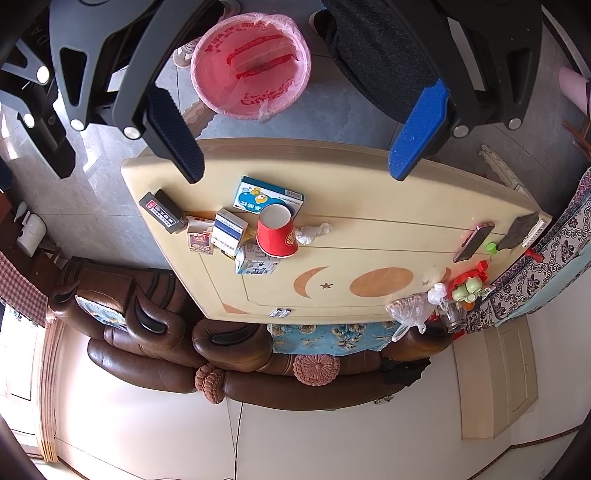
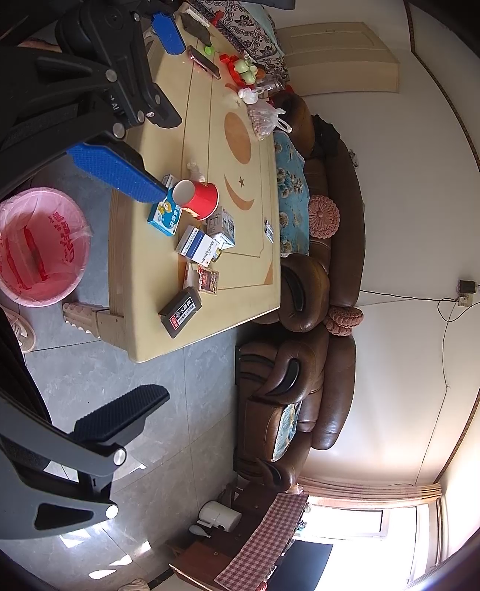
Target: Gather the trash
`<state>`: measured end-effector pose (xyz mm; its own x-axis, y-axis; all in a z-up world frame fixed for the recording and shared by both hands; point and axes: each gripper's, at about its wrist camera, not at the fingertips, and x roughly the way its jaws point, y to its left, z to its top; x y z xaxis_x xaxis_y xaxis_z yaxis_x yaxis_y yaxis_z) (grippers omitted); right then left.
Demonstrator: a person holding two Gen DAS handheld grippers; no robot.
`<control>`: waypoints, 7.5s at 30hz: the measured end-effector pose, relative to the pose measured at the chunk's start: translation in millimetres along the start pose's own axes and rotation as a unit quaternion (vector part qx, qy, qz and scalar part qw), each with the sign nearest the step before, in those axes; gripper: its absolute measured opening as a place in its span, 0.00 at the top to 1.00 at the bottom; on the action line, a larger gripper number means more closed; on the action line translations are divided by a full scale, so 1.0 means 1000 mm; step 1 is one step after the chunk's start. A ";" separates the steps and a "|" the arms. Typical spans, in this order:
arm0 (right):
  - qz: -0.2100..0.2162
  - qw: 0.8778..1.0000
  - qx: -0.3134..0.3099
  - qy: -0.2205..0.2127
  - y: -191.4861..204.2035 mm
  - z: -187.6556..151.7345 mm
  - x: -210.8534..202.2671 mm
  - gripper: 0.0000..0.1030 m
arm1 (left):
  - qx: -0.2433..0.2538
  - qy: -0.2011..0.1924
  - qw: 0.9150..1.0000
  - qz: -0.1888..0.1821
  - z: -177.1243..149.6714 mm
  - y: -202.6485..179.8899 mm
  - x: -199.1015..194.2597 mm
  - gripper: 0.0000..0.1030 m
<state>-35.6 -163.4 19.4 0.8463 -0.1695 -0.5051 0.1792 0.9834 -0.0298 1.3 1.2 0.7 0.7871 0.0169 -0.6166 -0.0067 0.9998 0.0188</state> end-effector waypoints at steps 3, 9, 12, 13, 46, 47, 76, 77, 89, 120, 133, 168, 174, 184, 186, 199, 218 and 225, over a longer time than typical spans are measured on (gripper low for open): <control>0.000 1.000 0.000 -0.002 0.000 -0.001 0.000 0.06 | -0.002 0.000 1.000 0.000 0.000 0.000 0.000 0.05; 0.002 1.000 -0.001 -0.002 0.001 -0.001 -0.001 0.06 | -0.005 -0.003 1.000 0.000 0.000 0.002 -0.003 0.05; 0.004 1.000 0.000 -0.001 0.002 0.001 -0.001 0.06 | -0.003 -0.004 1.000 0.000 0.000 0.003 -0.004 0.05; 0.004 1.000 0.000 -0.001 0.002 0.002 -0.001 0.06 | -0.003 -0.004 1.000 0.001 0.001 0.002 -0.004 0.05; 0.015 1.000 0.008 0.001 -0.001 0.005 -0.003 0.06 | 0.008 -0.001 1.000 0.004 0.007 0.000 -0.009 0.05; 0.016 1.000 0.010 0.002 -0.001 0.006 -0.002 0.06 | 0.008 0.001 1.000 0.003 0.008 0.000 -0.008 0.05; 0.022 0.997 0.005 0.075 -0.029 0.015 0.114 0.06 | 0.009 0.094 0.996 -0.007 0.035 0.007 0.085 0.05; 0.019 0.997 0.004 0.078 -0.030 0.016 0.118 0.06 | 0.011 0.096 0.995 -0.007 0.037 0.005 0.088 0.05; 0.021 0.992 -0.007 0.122 -0.038 0.023 0.184 0.06 | 0.019 0.140 0.990 -0.008 0.054 -0.010 0.147 0.05; 0.097 0.962 -0.105 0.234 -0.047 0.005 0.353 0.06 | 0.038 0.272 0.960 -0.047 0.065 -0.022 0.297 0.05; 0.158 0.942 -0.112 0.276 -0.055 0.000 0.395 0.18 | -0.021 0.335 0.933 -0.131 0.069 -0.006 0.342 0.05; 0.134 0.952 -0.126 0.246 -0.044 0.023 0.375 0.48 | -0.032 0.330 0.935 -0.128 0.090 0.002 0.327 0.40; 0.138 0.956 -0.119 0.228 -0.040 0.044 0.353 0.48 | -0.025 0.302 0.945 -0.127 0.100 0.006 0.298 0.40; 0.147 0.964 -0.120 0.187 -0.024 0.076 0.286 0.48 | -0.006 0.257 0.957 -0.132 0.101 0.016 0.235 0.40; 0.147 0.965 -0.125 0.177 -0.021 0.080 0.268 0.48 | -0.001 0.250 0.959 -0.134 0.099 0.019 0.220 0.40; 0.164 0.967 -0.132 0.146 -0.001 0.061 0.162 0.48 | 0.026 0.224 0.962 -0.156 0.056 0.028 0.141 0.40; 0.175 0.955 -0.131 0.203 0.024 -0.039 0.124 0.47 | 0.039 0.281 0.940 -0.189 -0.046 0.022 0.136 0.40; 0.170 0.948 -0.111 0.245 0.026 -0.086 0.150 0.47 | 0.059 0.283 0.940 -0.184 -0.078 0.006 0.155 0.40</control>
<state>52.5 -158.0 -130.7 0.4913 0.1559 -0.8569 -0.2180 0.9745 0.0523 75.6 10.6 -156.4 0.2687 -0.2927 -0.9177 0.2957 0.9318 -0.2107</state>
